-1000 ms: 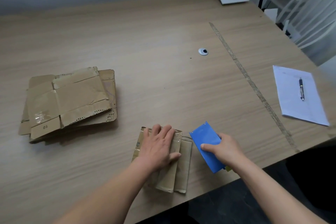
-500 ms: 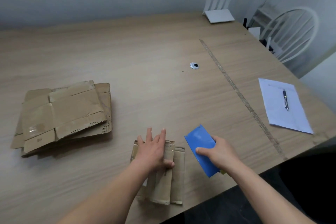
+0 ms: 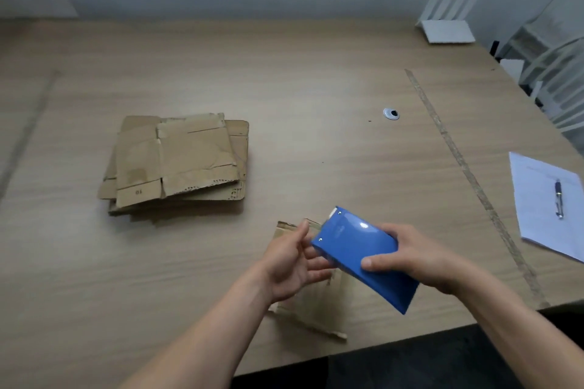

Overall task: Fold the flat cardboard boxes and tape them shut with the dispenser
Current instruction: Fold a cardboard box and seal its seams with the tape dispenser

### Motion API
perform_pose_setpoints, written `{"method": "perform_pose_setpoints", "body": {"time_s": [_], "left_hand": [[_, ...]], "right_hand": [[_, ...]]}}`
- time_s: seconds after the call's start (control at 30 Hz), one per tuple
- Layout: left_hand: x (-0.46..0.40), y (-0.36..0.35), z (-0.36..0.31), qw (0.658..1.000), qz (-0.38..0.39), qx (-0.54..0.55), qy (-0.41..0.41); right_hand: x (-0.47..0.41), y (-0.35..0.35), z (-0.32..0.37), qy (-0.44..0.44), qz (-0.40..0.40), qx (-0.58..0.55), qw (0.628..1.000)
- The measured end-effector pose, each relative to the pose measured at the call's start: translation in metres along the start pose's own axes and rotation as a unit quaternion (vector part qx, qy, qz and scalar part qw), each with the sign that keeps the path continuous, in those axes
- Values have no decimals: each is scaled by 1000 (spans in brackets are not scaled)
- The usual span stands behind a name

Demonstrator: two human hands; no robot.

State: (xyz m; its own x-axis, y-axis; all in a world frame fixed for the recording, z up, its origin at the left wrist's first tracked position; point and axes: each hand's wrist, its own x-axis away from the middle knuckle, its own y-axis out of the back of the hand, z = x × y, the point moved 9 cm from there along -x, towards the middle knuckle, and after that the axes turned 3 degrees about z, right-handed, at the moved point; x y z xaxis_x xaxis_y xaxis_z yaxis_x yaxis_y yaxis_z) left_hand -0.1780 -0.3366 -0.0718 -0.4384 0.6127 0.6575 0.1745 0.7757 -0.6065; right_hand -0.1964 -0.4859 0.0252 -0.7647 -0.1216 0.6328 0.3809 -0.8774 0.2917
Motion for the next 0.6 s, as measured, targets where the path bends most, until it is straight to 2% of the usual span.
{"method": "perform_pose_setpoints", "body": {"time_s": [0.13, 0.4, 0.5, 0.6], "left_hand": [[12, 0, -4, 999, 28, 18, -23], [26, 16, -15, 997, 1, -15, -80], [28, 24, -19, 992, -51, -57, -97], [31, 42, -20, 977, -152, -83, -121]], "right_hand": [[-6, -13, 17, 15, 51, 26, 998], [-12, -28, 29, 36, 92, 47, 994], [-12, -32, 30, 33, 101, 51, 993], [-9, -37, 17, 13, 112, 67, 991]]}}
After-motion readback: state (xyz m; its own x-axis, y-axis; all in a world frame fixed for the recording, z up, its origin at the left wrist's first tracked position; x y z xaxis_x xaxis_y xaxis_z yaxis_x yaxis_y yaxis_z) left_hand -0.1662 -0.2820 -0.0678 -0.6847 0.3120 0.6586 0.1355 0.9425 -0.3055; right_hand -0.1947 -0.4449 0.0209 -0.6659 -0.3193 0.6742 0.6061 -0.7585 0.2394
